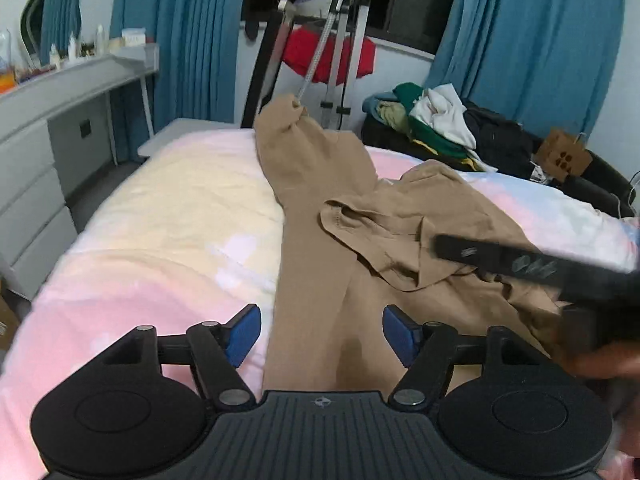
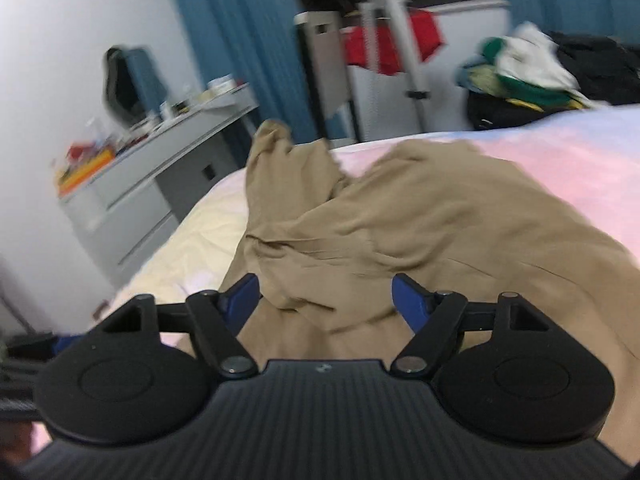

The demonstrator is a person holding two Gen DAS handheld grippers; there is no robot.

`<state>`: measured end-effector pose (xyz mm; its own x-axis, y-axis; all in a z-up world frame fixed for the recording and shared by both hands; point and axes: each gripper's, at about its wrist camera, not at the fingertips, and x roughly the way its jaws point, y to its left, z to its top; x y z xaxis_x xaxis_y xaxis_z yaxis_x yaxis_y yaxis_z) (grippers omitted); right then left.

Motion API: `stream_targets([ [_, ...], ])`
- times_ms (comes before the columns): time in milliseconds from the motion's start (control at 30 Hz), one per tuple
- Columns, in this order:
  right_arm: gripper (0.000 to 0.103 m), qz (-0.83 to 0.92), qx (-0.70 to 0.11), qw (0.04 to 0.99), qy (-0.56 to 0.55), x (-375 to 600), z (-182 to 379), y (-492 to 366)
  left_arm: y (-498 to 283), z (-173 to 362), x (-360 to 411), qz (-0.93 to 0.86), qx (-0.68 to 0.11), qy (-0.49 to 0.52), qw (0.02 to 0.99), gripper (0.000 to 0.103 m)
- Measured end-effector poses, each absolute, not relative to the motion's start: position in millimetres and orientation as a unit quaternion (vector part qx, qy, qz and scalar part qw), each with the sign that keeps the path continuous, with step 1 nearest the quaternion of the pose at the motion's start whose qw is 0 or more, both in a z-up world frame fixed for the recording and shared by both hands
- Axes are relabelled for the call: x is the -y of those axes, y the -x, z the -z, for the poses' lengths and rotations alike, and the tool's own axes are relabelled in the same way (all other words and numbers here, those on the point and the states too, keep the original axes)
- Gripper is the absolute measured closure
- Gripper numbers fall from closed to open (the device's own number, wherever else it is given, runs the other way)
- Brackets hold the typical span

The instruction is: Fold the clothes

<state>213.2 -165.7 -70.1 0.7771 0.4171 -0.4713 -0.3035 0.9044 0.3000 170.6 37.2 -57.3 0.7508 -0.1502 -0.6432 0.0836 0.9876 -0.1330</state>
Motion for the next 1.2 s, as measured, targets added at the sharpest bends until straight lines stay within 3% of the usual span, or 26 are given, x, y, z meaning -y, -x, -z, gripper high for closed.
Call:
stream_targets([
  [133,0.028,-0.198,-0.253,0.946,-0.040,143.6,90.4,-232.7,-192.2,78.5,-41.2,0.054,-0.350,0.050,0.934,0.034],
  [333,0.028,-0.170,-0.290,0.942,0.000,124.4,111.8,-259.5,-206.5,100.8,-58.2,0.066,-0.366,0.073,0.925,0.034],
  [367,0.034,-0.166,-0.289,0.943,0.008,122.6,111.6,-259.2,-207.3,101.8,-60.3,0.066,-0.367,0.079,0.925,0.034],
  [467,0.082,-0.136,-0.285,0.948,0.030,121.4,106.6,-258.3,-205.9,101.4,-62.8,0.070,-0.363,0.088,0.925,0.034],
  [567,0.092,-0.125,-0.285,0.950,0.013,134.5,99.8,-256.7,-200.4,99.0,-59.8,0.067,-0.357,0.083,0.928,0.034],
  [1000,0.093,-0.009,-0.211,0.974,-0.082,237.5,28.8,-207.5,-173.9,91.8,-49.9,0.064,-0.332,0.069,0.939,0.034],
  [1200,0.094,0.149,-0.181,0.947,-0.218,361.4,22.6,-180.2,-168.0,91.2,-47.8,0.078,-0.321,0.072,0.941,0.034],
])
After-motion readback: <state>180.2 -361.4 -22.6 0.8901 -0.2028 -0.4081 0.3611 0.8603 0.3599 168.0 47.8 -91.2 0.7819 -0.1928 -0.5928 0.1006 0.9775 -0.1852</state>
